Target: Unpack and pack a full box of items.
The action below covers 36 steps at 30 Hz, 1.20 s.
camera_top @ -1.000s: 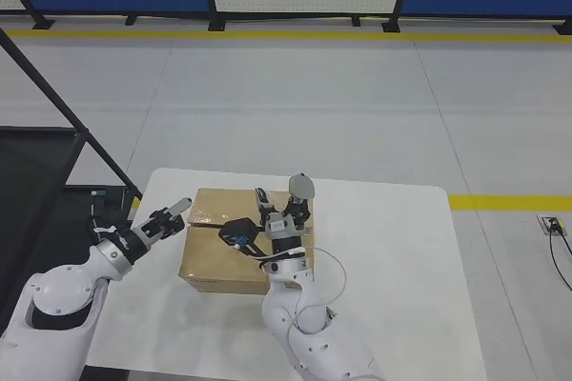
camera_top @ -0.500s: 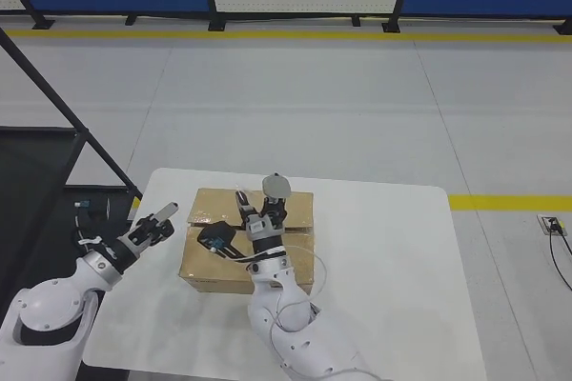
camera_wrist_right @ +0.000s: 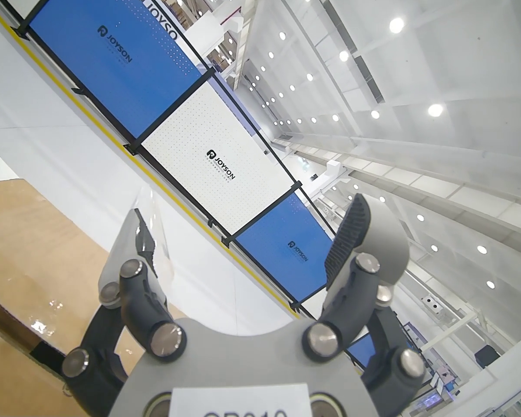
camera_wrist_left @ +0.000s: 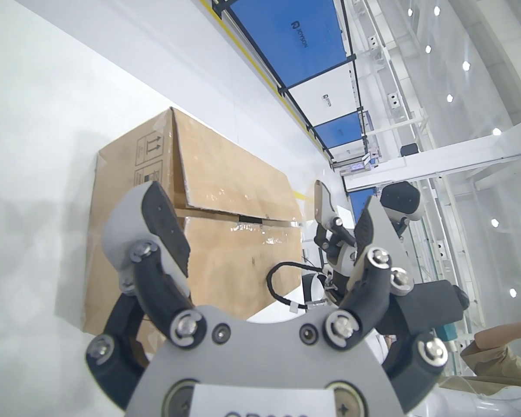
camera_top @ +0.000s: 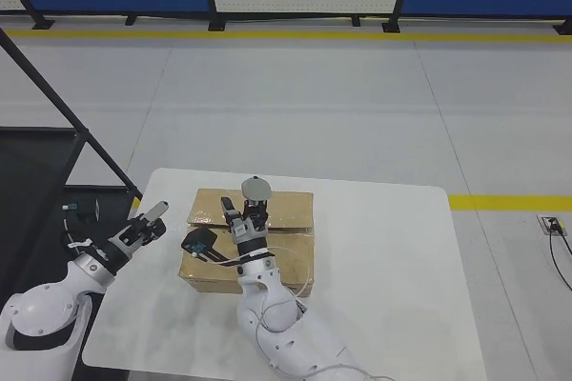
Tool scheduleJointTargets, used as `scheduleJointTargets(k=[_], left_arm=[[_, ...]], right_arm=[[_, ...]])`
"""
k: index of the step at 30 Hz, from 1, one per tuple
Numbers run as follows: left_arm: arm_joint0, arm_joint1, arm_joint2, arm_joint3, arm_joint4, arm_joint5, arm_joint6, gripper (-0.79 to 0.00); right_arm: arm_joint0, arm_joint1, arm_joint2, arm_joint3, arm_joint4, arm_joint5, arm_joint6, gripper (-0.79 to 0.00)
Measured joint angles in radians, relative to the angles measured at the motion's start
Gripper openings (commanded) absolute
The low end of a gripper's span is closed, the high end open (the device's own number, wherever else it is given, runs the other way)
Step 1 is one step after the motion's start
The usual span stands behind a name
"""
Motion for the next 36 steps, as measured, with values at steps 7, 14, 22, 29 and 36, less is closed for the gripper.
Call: scheduleJointTargets(k=[7, 14, 22, 29, 36], left_arm=[[0.067, 0.007, -0.093, -0.024, 0.016, 0.042, 0.063, 0.0], [0.081, 0.006, -0.112, -0.027, 0.014, 0.079, 0.103, 0.0], [0.081, 0.006, -0.112, -0.027, 0.014, 0.079, 0.103, 0.0], [0.085, 0.006, -0.113, -0.029, 0.014, 0.08, 0.11, 0.0], [0.118, 0.004, -0.136, -0.046, 0.0, 0.085, 0.149, 0.0]], right_arm=[[0.013, -0.019, 0.001, 0.04, 0.014, 0.002, -0.013, 0.0], [0.011, -0.024, 0.0, 0.04, 0.032, -0.008, -0.021, 0.0], [0.01, -0.024, 0.001, 0.039, 0.032, -0.01, -0.021, 0.0], [0.029, -0.042, -0.022, 0.058, -0.045, -0.087, 0.04, 0.0], [0.088, -0.081, -0.051, 0.139, -0.067, -0.112, 0.095, 0.0]])
